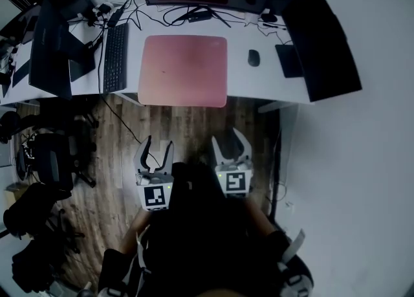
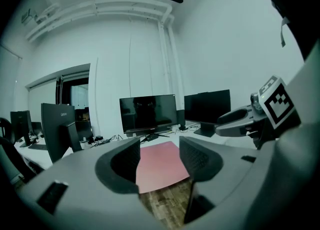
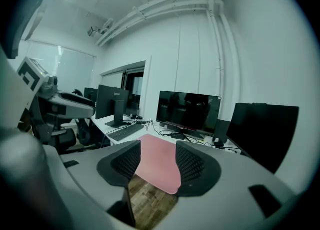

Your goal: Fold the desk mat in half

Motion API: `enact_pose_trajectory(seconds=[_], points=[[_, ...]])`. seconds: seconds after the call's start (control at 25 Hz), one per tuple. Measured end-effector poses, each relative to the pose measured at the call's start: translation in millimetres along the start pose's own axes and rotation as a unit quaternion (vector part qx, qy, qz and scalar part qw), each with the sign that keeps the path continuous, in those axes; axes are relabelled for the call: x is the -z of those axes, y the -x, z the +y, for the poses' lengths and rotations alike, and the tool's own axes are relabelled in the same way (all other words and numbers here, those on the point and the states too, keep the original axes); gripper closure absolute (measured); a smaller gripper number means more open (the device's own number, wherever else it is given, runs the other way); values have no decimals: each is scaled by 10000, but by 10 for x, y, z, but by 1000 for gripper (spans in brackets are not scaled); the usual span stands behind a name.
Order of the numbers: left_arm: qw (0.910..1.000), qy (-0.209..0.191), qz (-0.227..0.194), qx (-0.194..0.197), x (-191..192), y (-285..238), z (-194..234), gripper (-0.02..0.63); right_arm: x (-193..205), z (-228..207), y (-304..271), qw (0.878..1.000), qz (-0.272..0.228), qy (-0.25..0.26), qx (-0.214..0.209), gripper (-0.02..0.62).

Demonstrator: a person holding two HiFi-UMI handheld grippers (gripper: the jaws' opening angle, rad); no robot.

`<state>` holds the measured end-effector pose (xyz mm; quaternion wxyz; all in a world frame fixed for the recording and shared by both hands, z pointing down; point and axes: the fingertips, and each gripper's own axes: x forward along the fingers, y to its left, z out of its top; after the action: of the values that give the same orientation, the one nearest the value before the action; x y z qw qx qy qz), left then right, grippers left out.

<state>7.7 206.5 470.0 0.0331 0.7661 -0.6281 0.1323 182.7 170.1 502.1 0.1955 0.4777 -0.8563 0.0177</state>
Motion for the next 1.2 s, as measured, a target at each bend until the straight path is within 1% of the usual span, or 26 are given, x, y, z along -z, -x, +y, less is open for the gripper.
enact_pose_trajectory(seconds=[0.08, 0.16, 0.32, 0.4, 0.48, 0.52, 0.6, 0.72, 0.8, 0.96, 1.2], points=[[9999, -44, 24, -116, 7, -61, 6, 379, 93, -62, -163, 9997, 138, 191, -79, 397], [9998, 16, 26, -205, 8, -118, 26, 379, 205, -106, -340, 9987, 316, 374, -126, 393], [9996, 116, 68, -259, 11, -286, 37, 379, 494, -226, -764, 9961, 458, 749, -116, 387], [9995, 177, 86, -254, 53, -376, 51, 379, 721, -226, -971, 9924, 687, 1010, -158, 387], [9994, 230, 148, -223, 125, -479, 74, 379, 970, -201, -1183, 9860, 919, 1373, -203, 386], [9992, 292, 157, -209, 150, -531, 89, 379, 1099, -186, -1277, 9813, 1061, 1590, -227, 380], [9989, 419, 107, -188, 167, -609, 126, 377, 1392, -140, -1432, 9678, 1373, 2089, -292, 372], [9984, 537, 84, -175, 195, -699, 194, 377, 1784, -64, -1666, 9406, 1759, 2870, -438, 361], [9983, 557, 113, -135, 235, -776, 232, 377, 2003, -51, -1822, 9229, 1945, 3291, -460, 354], [9982, 560, 199, -68, 396, -929, 280, 377, 2282, -49, -2094, 8960, 2175, 3849, -421, 339], [9974, 635, 341, -14, 555, -1041, 261, 377, 2608, -30, -2402, 8672, 2157, 4479, -295, 313]])
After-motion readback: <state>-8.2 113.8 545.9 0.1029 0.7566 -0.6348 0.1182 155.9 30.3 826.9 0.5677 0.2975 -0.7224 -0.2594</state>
